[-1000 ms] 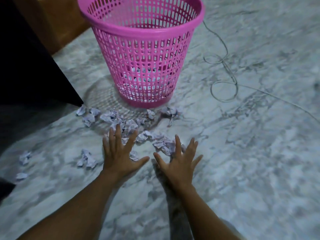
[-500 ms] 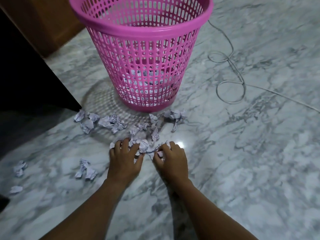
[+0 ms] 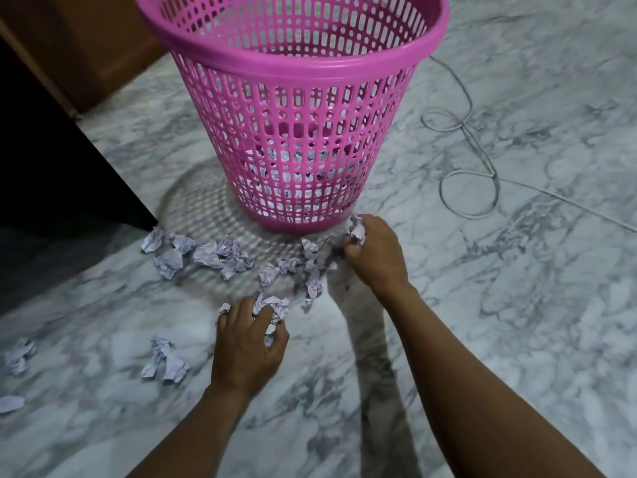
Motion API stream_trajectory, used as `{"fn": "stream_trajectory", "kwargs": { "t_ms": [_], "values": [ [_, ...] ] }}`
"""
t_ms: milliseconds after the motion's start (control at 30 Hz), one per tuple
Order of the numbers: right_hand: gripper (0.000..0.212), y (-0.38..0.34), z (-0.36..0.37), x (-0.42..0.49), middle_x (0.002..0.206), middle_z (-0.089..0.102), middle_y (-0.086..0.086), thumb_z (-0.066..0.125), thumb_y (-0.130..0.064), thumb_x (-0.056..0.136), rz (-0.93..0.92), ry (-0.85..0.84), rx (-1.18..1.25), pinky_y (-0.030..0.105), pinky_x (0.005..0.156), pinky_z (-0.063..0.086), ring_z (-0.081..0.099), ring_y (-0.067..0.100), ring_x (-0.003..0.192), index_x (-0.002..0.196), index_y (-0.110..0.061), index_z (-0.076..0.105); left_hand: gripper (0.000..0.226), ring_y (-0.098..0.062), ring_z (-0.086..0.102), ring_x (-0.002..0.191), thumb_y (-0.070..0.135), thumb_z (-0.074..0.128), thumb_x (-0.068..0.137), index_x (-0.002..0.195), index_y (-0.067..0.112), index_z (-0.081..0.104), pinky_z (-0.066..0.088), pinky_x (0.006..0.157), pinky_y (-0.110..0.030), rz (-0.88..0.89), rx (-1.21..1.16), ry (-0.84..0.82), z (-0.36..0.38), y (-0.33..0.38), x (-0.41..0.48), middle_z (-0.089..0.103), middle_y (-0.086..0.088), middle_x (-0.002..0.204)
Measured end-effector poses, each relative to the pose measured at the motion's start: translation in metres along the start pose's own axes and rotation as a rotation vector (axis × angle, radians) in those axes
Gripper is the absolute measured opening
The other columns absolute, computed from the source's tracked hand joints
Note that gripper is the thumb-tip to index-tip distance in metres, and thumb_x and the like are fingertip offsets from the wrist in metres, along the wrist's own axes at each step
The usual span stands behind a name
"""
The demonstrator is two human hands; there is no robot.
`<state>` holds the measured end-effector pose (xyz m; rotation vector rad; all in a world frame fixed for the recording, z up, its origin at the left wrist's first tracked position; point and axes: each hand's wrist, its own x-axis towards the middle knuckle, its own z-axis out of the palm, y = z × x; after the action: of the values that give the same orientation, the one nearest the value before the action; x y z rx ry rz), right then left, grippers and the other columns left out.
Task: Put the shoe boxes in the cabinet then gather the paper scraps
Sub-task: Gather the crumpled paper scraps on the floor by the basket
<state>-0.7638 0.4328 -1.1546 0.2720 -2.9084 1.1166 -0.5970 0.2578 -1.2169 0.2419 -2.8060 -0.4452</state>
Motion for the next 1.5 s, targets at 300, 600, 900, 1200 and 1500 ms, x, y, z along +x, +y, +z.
{"fn": "stream_trajectory", "kwargs": {
  "t_ms": [300,600,900,1200,1500],
  "values": [
    [0.058,0.029,0.031,0.003,0.145,0.050,0.000,0.049,-0.048,0.076,-0.115,-0.090,-0.335,0.053,0.110,0.023,0.035,0.030,0.141,0.126,-0.021,0.057,0.021,-0.032,0.051,0.078,0.024,0.050,0.074,0.081,0.010,0.063,0.044,0.072,-0.040,-0.018,-0.056,-0.026,-0.002,-0.002,0.000,0.052,-0.009,0.088],
    [0.088,0.043,0.028,0.001,0.130,0.051,0.003,0.053,-0.065,0.059,-0.203,-0.197,-0.240,0.061,0.101,0.036,0.042,0.035,0.128,0.135,-0.022,0.041,0.027,-0.033,0.053,0.081,0.026,0.050,0.073,0.088,0.009,0.066,0.045,0.072,-0.040,-0.048,-0.060,-0.057,-0.006,0.000,0.002,0.053,-0.009,0.091],
    [0.108,-0.001,0.042,-0.019,0.163,0.006,0.018,0.035,-0.100,0.057,0.100,-0.319,-0.259,0.078,0.100,-0.018,-0.018,0.047,0.147,0.150,-0.052,0.006,0.026,-0.035,0.053,0.082,0.027,0.051,0.072,0.084,0.009,0.065,0.045,0.071,-0.040,-0.079,-0.069,-0.086,-0.009,0.003,0.001,0.053,-0.012,0.097],
    [0.051,-0.019,0.083,-0.029,0.127,0.055,0.012,0.044,-0.062,0.090,-0.130,-0.055,-0.409,0.054,0.106,0.033,0.045,0.035,0.124,0.127,-0.030,0.058,0.026,-0.037,0.054,0.114,0.030,0.054,0.072,0.088,0.012,0.065,0.047,0.089,-0.044,-0.095,-0.134,-0.132,-0.007,0.003,0.002,0.042,-0.017,0.146],
    [0.044,-0.015,0.080,-0.041,0.090,0.073,0.000,0.070,-0.047,0.066,-0.360,-0.078,-0.292,0.030,0.052,0.048,0.067,0.029,0.074,0.103,-0.025,0.076,0.024,-0.034,0.059,0.074,0.020,0.055,0.065,0.081,0.009,0.070,0.050,0.066,-0.041,-0.049,-0.169,0.048,-0.002,0.000,0.009,0.064,-0.008,0.086]
  ]
}}
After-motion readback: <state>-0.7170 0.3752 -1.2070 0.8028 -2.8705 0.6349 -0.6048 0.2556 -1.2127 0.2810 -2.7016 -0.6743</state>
